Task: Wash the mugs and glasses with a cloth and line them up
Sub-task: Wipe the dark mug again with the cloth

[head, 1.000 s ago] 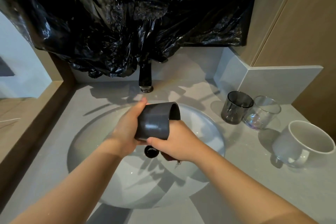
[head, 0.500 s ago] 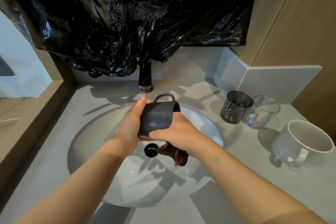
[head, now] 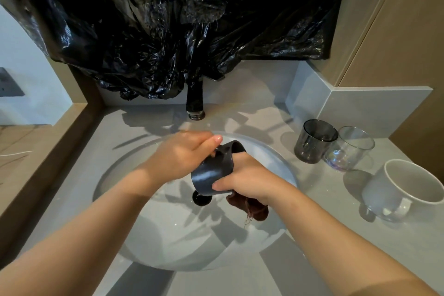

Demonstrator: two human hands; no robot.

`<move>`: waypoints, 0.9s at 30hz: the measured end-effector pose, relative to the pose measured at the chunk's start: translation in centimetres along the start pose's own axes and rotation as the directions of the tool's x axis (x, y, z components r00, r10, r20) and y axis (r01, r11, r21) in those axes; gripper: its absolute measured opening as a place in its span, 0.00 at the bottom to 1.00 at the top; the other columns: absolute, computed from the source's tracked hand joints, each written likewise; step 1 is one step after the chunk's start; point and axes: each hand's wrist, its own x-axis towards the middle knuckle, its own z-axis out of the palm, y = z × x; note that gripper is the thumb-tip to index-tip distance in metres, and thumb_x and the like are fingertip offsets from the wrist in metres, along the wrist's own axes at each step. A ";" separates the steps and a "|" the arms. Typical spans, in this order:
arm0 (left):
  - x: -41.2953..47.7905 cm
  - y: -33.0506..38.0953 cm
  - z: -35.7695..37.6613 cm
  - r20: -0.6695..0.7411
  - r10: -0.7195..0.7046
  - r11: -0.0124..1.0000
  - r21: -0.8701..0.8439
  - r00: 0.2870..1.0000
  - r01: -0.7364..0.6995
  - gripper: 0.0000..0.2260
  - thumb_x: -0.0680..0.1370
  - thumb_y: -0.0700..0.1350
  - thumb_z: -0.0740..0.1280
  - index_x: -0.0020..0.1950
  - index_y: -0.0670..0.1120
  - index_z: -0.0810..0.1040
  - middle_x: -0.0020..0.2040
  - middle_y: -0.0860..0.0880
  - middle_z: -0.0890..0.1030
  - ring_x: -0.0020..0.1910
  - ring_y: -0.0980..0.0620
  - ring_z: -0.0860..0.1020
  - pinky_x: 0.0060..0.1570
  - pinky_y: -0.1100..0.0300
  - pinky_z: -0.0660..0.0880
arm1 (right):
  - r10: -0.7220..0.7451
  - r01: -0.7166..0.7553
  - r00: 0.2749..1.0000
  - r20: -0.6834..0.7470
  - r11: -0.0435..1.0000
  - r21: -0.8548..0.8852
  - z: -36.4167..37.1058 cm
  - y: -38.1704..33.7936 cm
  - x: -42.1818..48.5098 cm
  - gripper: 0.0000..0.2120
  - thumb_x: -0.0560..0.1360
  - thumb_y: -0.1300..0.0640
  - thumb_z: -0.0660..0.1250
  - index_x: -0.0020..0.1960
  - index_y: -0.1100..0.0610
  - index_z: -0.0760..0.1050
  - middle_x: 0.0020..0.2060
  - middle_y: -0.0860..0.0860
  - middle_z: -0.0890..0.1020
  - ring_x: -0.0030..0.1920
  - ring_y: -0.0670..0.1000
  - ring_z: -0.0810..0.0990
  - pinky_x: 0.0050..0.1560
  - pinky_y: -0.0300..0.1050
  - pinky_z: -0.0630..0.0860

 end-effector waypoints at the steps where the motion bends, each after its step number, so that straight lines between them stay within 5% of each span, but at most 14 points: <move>1: 0.1 -0.1 -0.1 0.081 -0.062 0.998 -0.001 0.995 0.062 0.22 0.82 0.57 0.55 0.35 0.45 0.73 0.31 0.53 0.76 0.33 0.57 0.73 0.40 0.63 0.69 | -0.016 0.016 1.000 0.007 1.000 -0.006 0.1 0.1 0.0 0.09 0.69 0.64 0.69 0.47 0.53 0.77 0.36 0.52 0.77 0.36 0.52 0.75 0.37 0.45 0.74; 3: 0.1 -0.3 -0.2 0.241 -0.190 0.973 -0.080 0.952 0.214 0.21 0.82 0.54 0.55 0.34 0.45 0.70 0.26 0.56 0.74 0.27 0.59 0.71 0.32 0.68 0.68 | -0.065 0.066 0.998 0.024 0.995 -0.072 0.0 0.3 0.0 0.10 0.69 0.65 0.69 0.47 0.52 0.77 0.37 0.49 0.78 0.37 0.48 0.75 0.38 0.40 0.73; 5: -0.1 -0.5 -0.1 0.343 -0.286 0.898 -0.231 0.895 0.375 0.21 0.82 0.53 0.55 0.33 0.44 0.68 0.27 0.54 0.73 0.27 0.55 0.74 0.28 0.66 0.70 | -0.072 0.070 0.997 -0.012 0.989 -0.134 0.0 0.4 0.2 0.09 0.67 0.64 0.71 0.47 0.56 0.78 0.38 0.51 0.79 0.39 0.49 0.76 0.41 0.45 0.74; 8: -0.4 -0.7 0.1 0.315 -0.376 0.782 -0.397 0.872 0.481 0.21 0.82 0.52 0.56 0.33 0.43 0.65 0.29 0.47 0.70 0.25 0.52 0.75 0.25 0.64 0.73 | -0.090 0.076 0.989 -0.114 0.990 -0.122 -0.3 0.4 0.4 0.09 0.64 0.61 0.76 0.41 0.55 0.78 0.37 0.51 0.81 0.39 0.49 0.78 0.43 0.48 0.77; 11: -0.9 -1.2 0.2 0.254 -0.438 0.761 -0.405 0.862 0.506 0.21 0.82 0.52 0.56 0.32 0.43 0.65 0.28 0.48 0.69 0.23 0.53 0.73 0.24 0.64 0.70 | -0.110 0.134 0.976 -0.189 0.984 0.118 -0.6 0.3 0.3 0.11 0.65 0.64 0.76 0.37 0.51 0.78 0.31 0.43 0.81 0.35 0.43 0.79 0.39 0.37 0.76; 15: -1.7 -2.2 0.5 0.247 -0.546 0.664 -0.456 0.801 0.593 0.22 0.82 0.55 0.55 0.31 0.46 0.63 0.27 0.49 0.67 0.23 0.53 0.65 0.24 0.64 0.62 | -0.041 0.248 0.862 -0.505 0.904 0.349 -1.2 0.3 -0.1 0.08 0.69 0.61 0.74 0.40 0.50 0.80 0.35 0.45 0.84 0.36 0.45 0.82 0.40 0.38 0.80; 18: -1.7 -1.8 1.1 0.233 -0.578 0.619 -0.499 0.782 0.606 0.23 0.82 0.55 0.54 0.30 0.47 0.63 0.27 0.50 0.66 0.24 0.54 0.61 0.21 0.67 0.58 | -0.206 0.311 0.858 -0.470 0.937 0.157 0.2 -0.3 -0.4 0.07 0.76 0.54 0.67 0.54 0.48 0.78 0.50 0.48 0.83 0.47 0.44 0.81 0.47 0.38 0.79; 20: -1.6 -1.0 1.3 0.235 -0.573 0.578 -0.564 0.785 0.590 0.22 0.82 0.55 0.54 0.30 0.48 0.63 0.27 0.50 0.65 0.23 0.55 0.58 0.19 0.68 0.55 | -0.351 0.310 0.863 -0.364 0.936 -0.169 1.8 0.7 0.3 0.17 0.77 0.46 0.61 0.64 0.49 0.75 0.66 0.45 0.74 0.65 0.44 0.69 0.66 0.42 0.65; 21: -1.5 -0.7 1.3 0.237 -0.570 0.557 -0.592 0.786 0.582 0.22 0.82 0.55 0.54 0.31 0.48 0.63 0.27 0.50 0.65 0.23 0.56 0.58 0.18 0.68 0.54 | -0.416 0.314 0.844 -0.339 0.895 -0.316 2.4 1.4 0.7 0.20 0.76 0.43 0.58 0.65 0.48 0.74 0.69 0.43 0.69 0.68 0.44 0.64 0.68 0.42 0.58; 24: -1.8 -0.5 1.3 0.220 -0.550 0.550 -0.631 0.806 0.547 0.21 0.82 0.54 0.53 0.31 0.47 0.62 0.27 0.50 0.64 0.22 0.56 0.57 0.18 0.68 0.54 | -0.556 0.358 0.738 -0.384 0.803 -0.476 2.7 2.7 1.4 0.17 0.75 0.46 0.57 0.61 0.47 0.74 0.67 0.48 0.72 0.65 0.49 0.66 0.63 0.41 0.58; 27: -2.2 -0.7 1.2 0.206 -0.532 0.551 -0.652 0.821 0.520 0.21 0.83 0.53 0.52 0.31 0.47 0.61 0.27 0.50 0.63 0.23 0.55 0.55 0.19 0.67 0.53 | -0.552 0.390 0.633 -0.543 0.833 -0.392 1.9 3.6 1.7 0.13 0.77 0.53 0.62 0.59 0.55 0.75 0.60 0.55 0.77 0.60 0.51 0.72 0.61 0.35 0.64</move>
